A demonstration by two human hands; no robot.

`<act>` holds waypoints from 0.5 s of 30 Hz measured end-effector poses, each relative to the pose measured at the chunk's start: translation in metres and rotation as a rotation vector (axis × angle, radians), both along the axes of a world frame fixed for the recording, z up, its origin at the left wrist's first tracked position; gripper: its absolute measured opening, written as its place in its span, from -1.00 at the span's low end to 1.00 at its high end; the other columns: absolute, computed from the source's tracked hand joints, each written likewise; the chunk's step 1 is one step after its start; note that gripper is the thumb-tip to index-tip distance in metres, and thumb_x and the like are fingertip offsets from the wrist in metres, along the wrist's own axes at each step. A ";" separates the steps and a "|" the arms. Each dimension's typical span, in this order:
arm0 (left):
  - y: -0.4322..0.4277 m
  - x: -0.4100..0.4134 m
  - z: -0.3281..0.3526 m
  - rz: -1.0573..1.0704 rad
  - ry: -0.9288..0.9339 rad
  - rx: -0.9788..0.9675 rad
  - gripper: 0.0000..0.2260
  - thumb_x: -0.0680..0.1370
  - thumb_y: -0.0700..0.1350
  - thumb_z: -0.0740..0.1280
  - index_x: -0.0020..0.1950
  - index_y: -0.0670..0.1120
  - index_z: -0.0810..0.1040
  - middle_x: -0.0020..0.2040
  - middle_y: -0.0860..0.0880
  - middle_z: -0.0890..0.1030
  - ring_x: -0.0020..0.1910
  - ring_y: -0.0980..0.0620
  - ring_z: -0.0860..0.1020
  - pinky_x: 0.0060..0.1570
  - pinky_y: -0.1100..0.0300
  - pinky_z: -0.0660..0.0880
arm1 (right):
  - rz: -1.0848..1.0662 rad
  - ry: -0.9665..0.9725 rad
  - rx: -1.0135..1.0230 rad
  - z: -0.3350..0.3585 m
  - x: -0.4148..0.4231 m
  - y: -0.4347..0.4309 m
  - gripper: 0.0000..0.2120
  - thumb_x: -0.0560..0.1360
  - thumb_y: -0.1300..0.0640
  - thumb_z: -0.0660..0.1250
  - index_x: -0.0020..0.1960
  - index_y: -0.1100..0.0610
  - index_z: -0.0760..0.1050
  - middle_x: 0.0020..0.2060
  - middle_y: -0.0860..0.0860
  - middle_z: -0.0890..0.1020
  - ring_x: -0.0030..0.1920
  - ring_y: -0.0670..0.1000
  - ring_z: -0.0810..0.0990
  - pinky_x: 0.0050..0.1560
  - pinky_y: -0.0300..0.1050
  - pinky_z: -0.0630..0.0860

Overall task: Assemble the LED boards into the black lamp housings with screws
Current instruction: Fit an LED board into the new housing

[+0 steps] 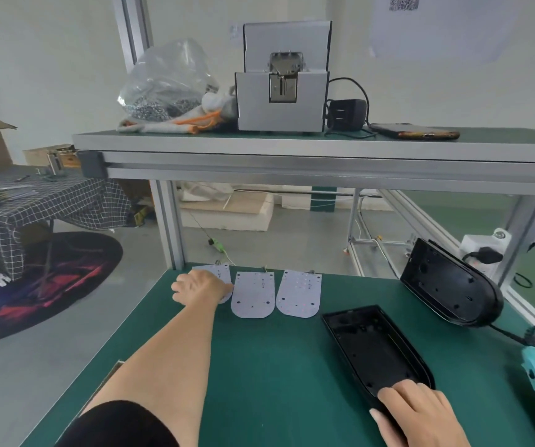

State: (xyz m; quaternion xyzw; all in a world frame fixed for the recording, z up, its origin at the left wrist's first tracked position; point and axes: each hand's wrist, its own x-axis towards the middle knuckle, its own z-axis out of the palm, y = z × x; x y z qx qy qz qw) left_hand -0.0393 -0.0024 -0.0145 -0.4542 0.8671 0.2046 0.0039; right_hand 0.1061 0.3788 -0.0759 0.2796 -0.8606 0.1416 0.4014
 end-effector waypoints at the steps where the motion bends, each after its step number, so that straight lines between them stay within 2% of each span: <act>1: 0.000 -0.002 0.002 -0.005 -0.032 0.005 -0.23 0.29 0.22 0.54 0.36 -0.13 0.39 0.21 -0.15 0.38 0.18 -0.13 0.36 0.06 0.05 0.36 | 0.000 0.006 -0.001 0.000 -0.001 0.000 -0.28 0.69 -0.19 -0.13 -0.35 0.07 0.61 -0.41 -0.02 0.51 -0.49 0.05 0.50 -0.30 -0.15 0.42; 3: -0.002 -0.002 0.007 0.005 -0.081 0.054 -0.16 0.26 0.24 0.57 0.39 -0.13 0.37 0.22 -0.14 0.38 0.18 -0.12 0.37 0.03 0.06 0.37 | -0.006 0.006 -0.004 0.002 -0.001 0.000 -0.28 0.69 -0.18 -0.13 -0.34 0.08 0.62 -0.40 -0.02 0.52 -0.47 0.04 0.50 -0.30 -0.14 0.42; 5: -0.008 0.000 0.014 0.002 -0.110 0.102 -0.11 0.24 0.30 0.58 0.41 -0.13 0.37 0.26 -0.10 0.43 0.25 -0.11 0.41 0.06 0.08 0.41 | -0.010 0.001 -0.004 0.002 -0.001 0.000 -0.30 0.69 -0.18 -0.12 -0.33 0.07 0.62 -0.39 -0.03 0.51 -0.37 -0.02 0.42 -0.23 -0.17 0.37; 8: -0.014 0.006 0.019 -0.042 -0.126 0.117 -0.16 0.30 0.29 0.56 0.41 -0.14 0.41 0.26 -0.08 0.49 0.27 -0.11 0.50 0.17 0.08 0.51 | -0.012 -0.004 0.012 0.005 0.002 -0.002 -0.32 0.70 -0.16 -0.12 -0.31 0.06 0.62 -0.38 -0.04 0.50 -0.32 -0.05 0.31 -0.21 -0.19 0.26; 10: -0.015 0.013 0.019 -0.039 -0.166 0.075 -0.09 0.27 0.37 0.52 0.45 -0.11 0.37 0.26 -0.07 0.47 0.25 -0.09 0.47 0.10 0.11 0.47 | -0.018 -0.019 0.032 0.007 0.006 -0.002 -0.36 0.70 -0.13 -0.10 -0.27 0.07 0.61 -0.35 -0.04 0.49 -0.33 -0.03 0.35 -0.21 -0.17 0.22; 12: -0.015 0.020 0.020 -0.053 -0.216 0.020 0.00 0.24 0.47 0.48 0.50 -0.06 0.31 0.30 -0.06 0.44 0.27 -0.08 0.40 0.12 0.10 0.41 | -0.039 -0.053 0.050 0.009 0.012 -0.002 -0.45 0.70 -0.10 -0.04 -0.22 0.07 0.60 -0.31 -0.05 0.48 -0.35 -0.01 0.40 -0.17 -0.14 0.23; 15: -0.025 0.019 0.023 -0.128 -0.240 -0.017 0.05 0.26 0.51 0.43 0.57 -0.05 0.25 0.39 -0.02 0.44 0.39 -0.07 0.39 0.18 0.12 0.40 | -0.072 -0.133 0.088 0.011 0.020 0.000 -0.73 0.61 -0.02 0.17 -0.14 0.05 0.56 -0.24 -0.08 0.44 -0.30 0.00 0.40 -0.12 -0.14 0.28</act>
